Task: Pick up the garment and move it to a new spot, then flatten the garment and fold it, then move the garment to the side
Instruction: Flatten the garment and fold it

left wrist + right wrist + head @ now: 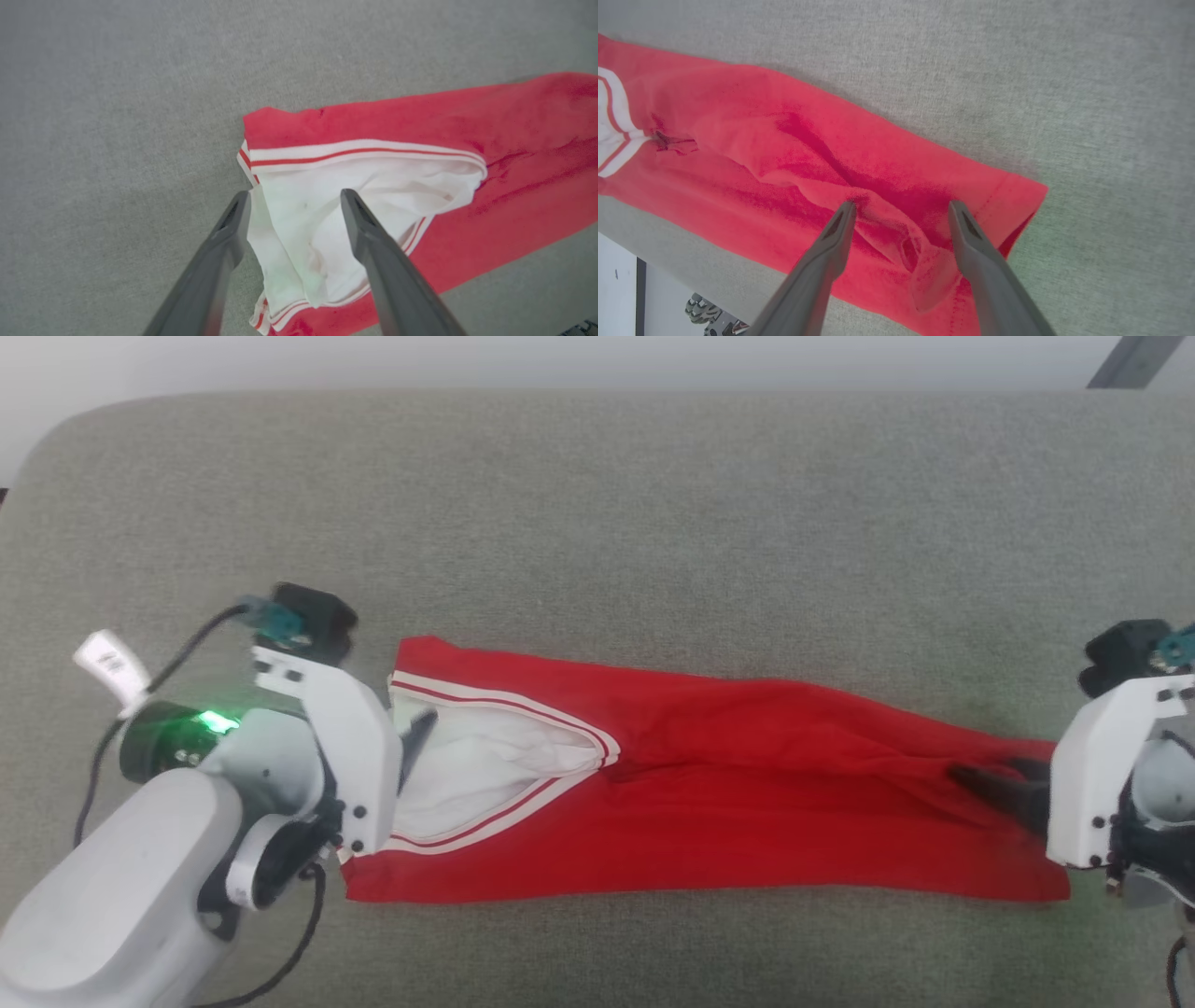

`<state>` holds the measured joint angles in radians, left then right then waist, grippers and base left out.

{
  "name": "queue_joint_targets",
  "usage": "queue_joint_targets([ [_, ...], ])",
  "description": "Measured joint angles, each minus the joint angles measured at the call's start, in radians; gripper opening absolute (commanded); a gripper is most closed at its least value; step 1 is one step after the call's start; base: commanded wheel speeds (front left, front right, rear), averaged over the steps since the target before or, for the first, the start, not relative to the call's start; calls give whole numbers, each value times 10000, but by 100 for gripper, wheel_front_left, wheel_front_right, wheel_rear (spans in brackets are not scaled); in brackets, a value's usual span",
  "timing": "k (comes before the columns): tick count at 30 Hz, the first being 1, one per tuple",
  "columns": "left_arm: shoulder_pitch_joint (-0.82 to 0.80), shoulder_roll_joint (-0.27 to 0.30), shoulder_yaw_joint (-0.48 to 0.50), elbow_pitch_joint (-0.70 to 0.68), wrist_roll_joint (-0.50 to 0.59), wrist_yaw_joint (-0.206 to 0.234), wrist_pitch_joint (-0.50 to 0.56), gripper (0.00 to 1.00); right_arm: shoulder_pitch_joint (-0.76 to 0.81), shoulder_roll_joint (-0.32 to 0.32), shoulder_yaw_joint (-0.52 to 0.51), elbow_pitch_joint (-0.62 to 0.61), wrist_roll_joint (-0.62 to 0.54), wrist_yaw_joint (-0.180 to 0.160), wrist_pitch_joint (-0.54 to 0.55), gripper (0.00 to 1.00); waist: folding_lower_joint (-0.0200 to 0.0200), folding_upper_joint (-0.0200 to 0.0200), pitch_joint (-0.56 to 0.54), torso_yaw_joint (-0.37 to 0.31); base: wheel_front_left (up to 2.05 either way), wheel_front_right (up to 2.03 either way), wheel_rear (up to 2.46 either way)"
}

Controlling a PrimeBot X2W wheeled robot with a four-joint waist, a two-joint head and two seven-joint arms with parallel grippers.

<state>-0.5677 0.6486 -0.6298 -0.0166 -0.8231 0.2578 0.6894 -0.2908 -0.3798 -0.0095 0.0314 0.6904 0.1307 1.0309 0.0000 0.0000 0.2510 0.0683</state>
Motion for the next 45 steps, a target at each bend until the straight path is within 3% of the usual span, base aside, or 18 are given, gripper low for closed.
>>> queue_joint_targets([
  [5, 564, 77, 439, -184, 341, -339, -2025, 100, 75, 178, -769, 13, -182, 0, 38, 100, 0, 0, -141, 146, 0, 0, 0],
  [13, 1709, 69, 1106, -176, 784, -322, -4878, 100, 340, 385, -2052, 514, -591, 2, 447, 100, 0, 0, -314, 516, 0, 0, 0],
  [21, 2836, -163, 1534, 203, 911, -73, -6742, 100, 520, 709, -2247, 1152, -639, 0, 570, 100, 0, 0, -411, 869, 0, 0, 0],
  [28, 3535, -554, 2056, 901, 662, -136, -8362, 100, 100, 681, -1664, 2671, -299, 0, -96, 100, 0, 0, -443, 1166, 0, 0, 0],
  [29, 3578, -593, 2092, 976, 654, -174, -8512, 100, 49, 623, -1492, 2813, -249, 0, -117, 86, 0, 0, -455, 1191, 0, 0, 0],
  [30, 3630, -606, 2121, 1066, 654, -192, -8633, 100, -11, 541, -1317, 2940, -209, -2, -173, 35, 0, 0, -474, 1212, 0, 0, 0],
  [31, 3680, -642, 2157, 1127, 623, -224, -8753, 100, -18, 481, -1141, 2980, -113, -4, -263, 0, 0, 0, -495, 1231, 0, 0, 0],
  [37, 3991, -786, 2376, 1365, 454, -353, -9141, 100, -30, 157, -552, 3256, 570, 0, -692, 0, 0, 0, -643, 1277, 0, 0, 0],
  [45, 4382, -886, 2811, 1333, 393, -441, -9405, 100, 5, -349, -790, 3252, 1212, 8, -857, 0, 0, 0, -771, 1107, 0, 0, 0],
])
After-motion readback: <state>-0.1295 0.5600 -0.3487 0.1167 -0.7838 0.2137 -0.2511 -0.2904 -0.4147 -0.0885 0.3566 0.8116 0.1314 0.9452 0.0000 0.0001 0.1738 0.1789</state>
